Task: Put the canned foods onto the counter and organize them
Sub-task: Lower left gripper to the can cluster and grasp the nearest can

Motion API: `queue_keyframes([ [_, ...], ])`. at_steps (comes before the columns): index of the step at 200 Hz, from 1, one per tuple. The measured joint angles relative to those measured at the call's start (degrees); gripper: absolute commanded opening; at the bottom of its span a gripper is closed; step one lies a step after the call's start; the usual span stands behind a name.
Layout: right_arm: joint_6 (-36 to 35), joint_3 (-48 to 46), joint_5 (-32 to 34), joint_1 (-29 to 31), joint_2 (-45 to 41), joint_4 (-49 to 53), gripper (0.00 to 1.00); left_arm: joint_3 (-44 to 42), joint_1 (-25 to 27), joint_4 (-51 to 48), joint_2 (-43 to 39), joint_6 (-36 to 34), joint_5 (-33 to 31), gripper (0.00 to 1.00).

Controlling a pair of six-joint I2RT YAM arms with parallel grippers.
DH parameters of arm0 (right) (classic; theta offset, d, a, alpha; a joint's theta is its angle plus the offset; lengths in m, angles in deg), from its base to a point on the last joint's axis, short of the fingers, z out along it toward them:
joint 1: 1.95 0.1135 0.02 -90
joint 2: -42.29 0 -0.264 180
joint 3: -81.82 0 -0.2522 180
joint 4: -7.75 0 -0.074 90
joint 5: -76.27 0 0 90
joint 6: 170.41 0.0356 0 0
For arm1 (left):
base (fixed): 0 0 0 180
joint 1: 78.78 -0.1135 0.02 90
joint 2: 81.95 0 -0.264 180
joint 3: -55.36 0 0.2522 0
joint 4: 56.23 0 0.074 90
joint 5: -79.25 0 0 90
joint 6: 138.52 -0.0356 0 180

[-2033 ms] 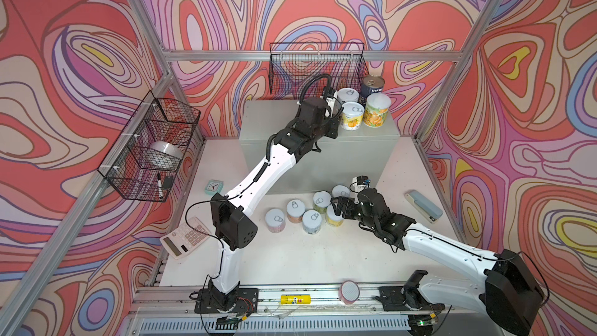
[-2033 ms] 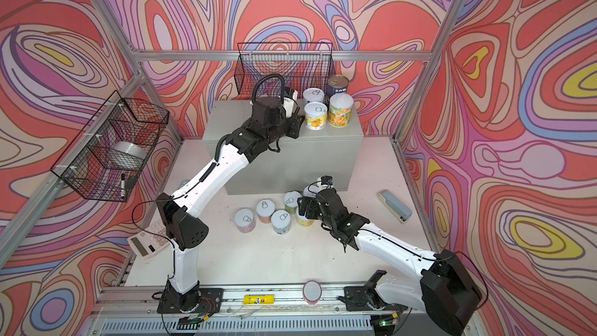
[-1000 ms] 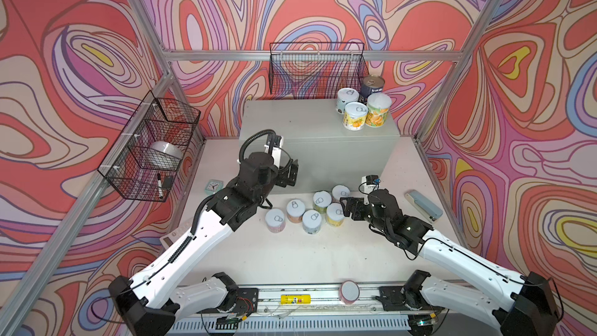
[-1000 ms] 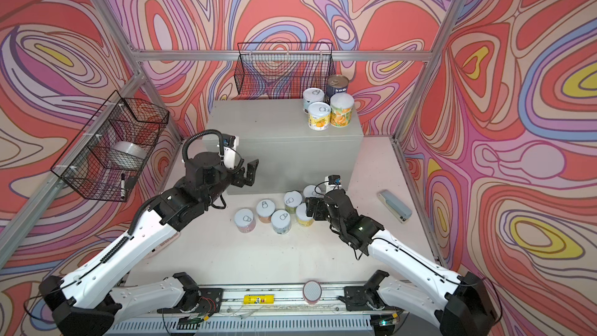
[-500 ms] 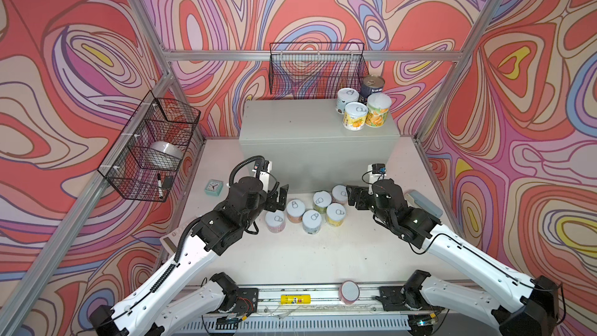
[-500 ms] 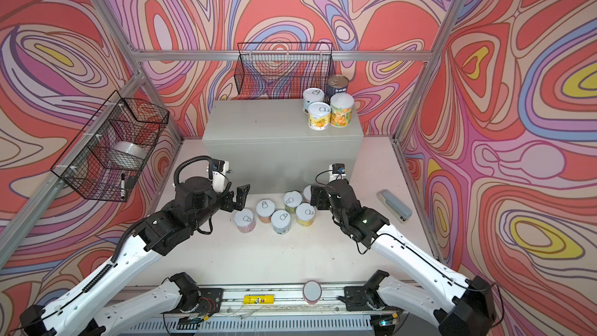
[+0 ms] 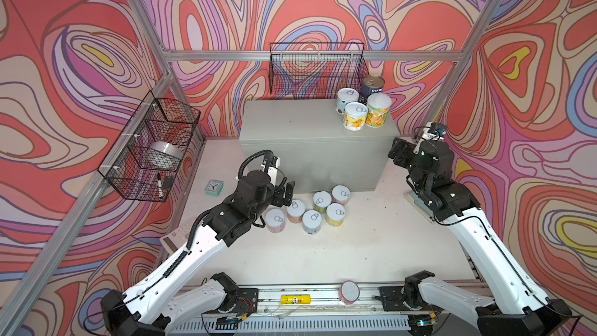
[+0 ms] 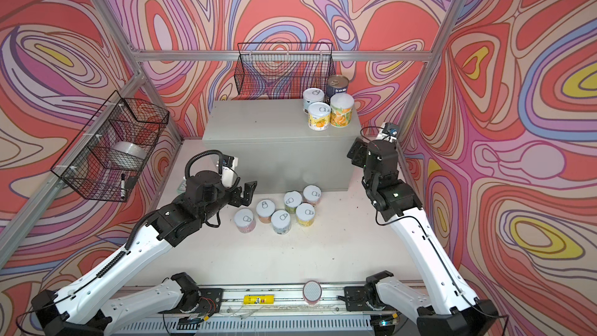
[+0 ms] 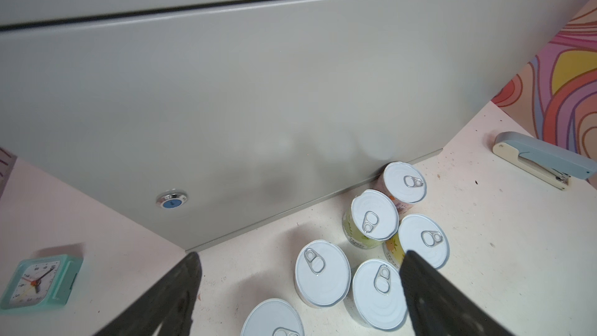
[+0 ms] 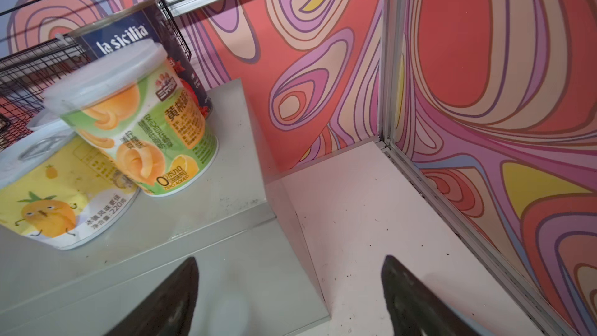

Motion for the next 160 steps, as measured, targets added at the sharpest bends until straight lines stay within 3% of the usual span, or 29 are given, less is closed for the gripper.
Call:
queue_keyframes([
  [43,-1.0,-5.4,-10.3,0.0,-3.7,-2.3,0.91,-1.9,0.4,0.7,1.6,1.2,1.6,0.96],
  [117,1.7,-15.3,-23.0,0.0,-10.1,-2.2,0.95,-22.0,6.5,-0.3,-11.0,11.9,-7.0,1.0],
  [140,3.7,-20.3,-25.4,2.5,-12.2,-3.1,0.95,-28.3,8.0,3.0,-14.2,14.1,-7.5,1.0],
  [160,5.6,-24.5,-24.4,8.7,-13.0,-2.4,0.95,-33.5,8.4,5.3,-16.1,15.4,-7.9,1.0],
])
